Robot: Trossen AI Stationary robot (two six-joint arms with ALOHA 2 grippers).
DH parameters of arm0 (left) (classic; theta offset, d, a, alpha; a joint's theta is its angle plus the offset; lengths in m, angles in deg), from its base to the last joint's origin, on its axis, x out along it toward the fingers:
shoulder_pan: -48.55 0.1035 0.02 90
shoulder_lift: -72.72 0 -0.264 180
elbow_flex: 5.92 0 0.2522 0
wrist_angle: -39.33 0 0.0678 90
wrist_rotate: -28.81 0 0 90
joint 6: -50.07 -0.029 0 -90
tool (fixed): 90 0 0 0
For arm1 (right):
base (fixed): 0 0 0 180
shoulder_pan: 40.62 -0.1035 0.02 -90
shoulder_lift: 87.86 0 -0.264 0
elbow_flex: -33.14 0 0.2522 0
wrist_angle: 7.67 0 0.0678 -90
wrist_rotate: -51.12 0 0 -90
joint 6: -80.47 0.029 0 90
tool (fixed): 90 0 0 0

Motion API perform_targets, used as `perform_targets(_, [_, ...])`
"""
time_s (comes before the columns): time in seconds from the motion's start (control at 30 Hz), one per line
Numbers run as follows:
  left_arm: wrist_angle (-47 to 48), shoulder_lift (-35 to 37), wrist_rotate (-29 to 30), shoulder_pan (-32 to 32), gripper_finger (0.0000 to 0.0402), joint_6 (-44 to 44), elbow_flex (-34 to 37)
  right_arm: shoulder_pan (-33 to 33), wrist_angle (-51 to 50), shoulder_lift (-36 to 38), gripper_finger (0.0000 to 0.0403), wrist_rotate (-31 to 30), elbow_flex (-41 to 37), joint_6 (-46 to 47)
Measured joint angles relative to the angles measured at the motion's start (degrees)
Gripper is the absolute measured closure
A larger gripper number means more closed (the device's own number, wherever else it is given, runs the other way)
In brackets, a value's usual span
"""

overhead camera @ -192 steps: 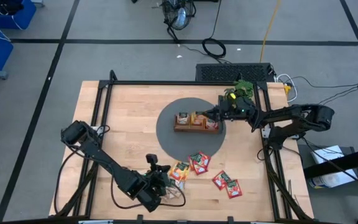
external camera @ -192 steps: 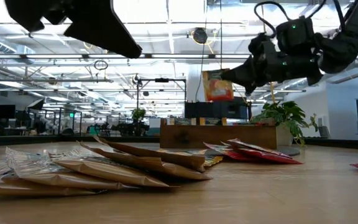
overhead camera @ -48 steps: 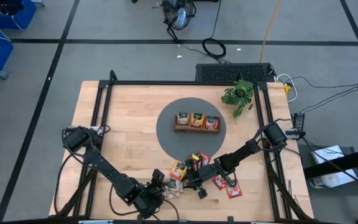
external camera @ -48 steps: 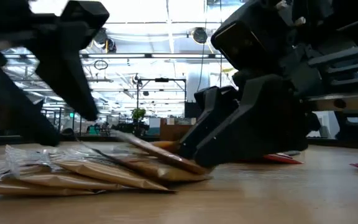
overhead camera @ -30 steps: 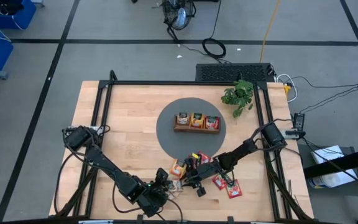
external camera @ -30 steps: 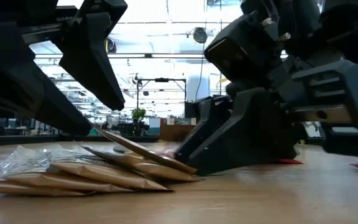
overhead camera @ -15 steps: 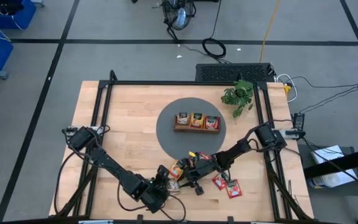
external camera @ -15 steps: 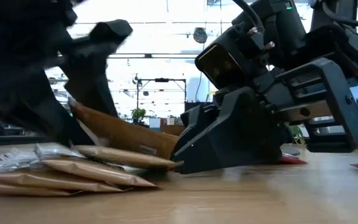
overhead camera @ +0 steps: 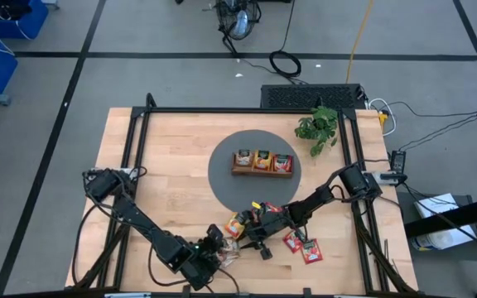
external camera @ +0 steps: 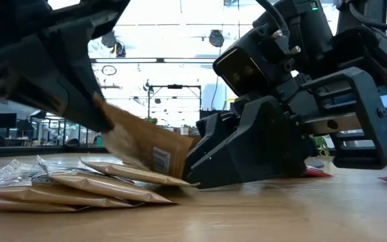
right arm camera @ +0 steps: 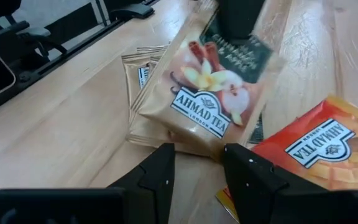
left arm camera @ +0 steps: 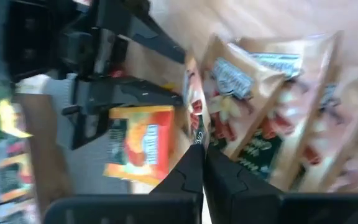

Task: Pick & Place Tea
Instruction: Put the brown tea bag to the left section into the wooden organizer

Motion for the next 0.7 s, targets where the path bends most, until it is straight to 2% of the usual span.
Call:
perform_targets(0.2, [0.11, 0.94, 6.49, -2.48, 0.0397, -8.12, 0.0, 0.02, 0.78, 3.09, 0.0275, 4.29, -0.14, -0.01])
perform_targets(0.3, [0.96, 1.92, 11.85, -4.55, 0.0397, -10.62, 0.07, 0.0, 1.57, 6.1, 0.0275, 8.56, -0.14, 0.11])
perform_targets(0.4, [0.35, 3.24, 14.6, -6.48, 0.0398, -14.61, -0.04, 0.0, 1.74, 10.38, 0.0275, 12.33, -0.14, 0.93])
perform_targets(0.53, [-1.4, 4.16, 17.92, -9.33, 0.0396, -20.92, -0.03, 1.02, 0.4, 17.1, 0.0275, 16.77, -0.1, 9.55])
perform_targets(0.7, [-7.33, 4.09, 22.29, -11.67, 0.0398, -31.51, -0.02, 4.28, -9.22, 23.49, 0.0275, 16.97, -0.01, 18.36])
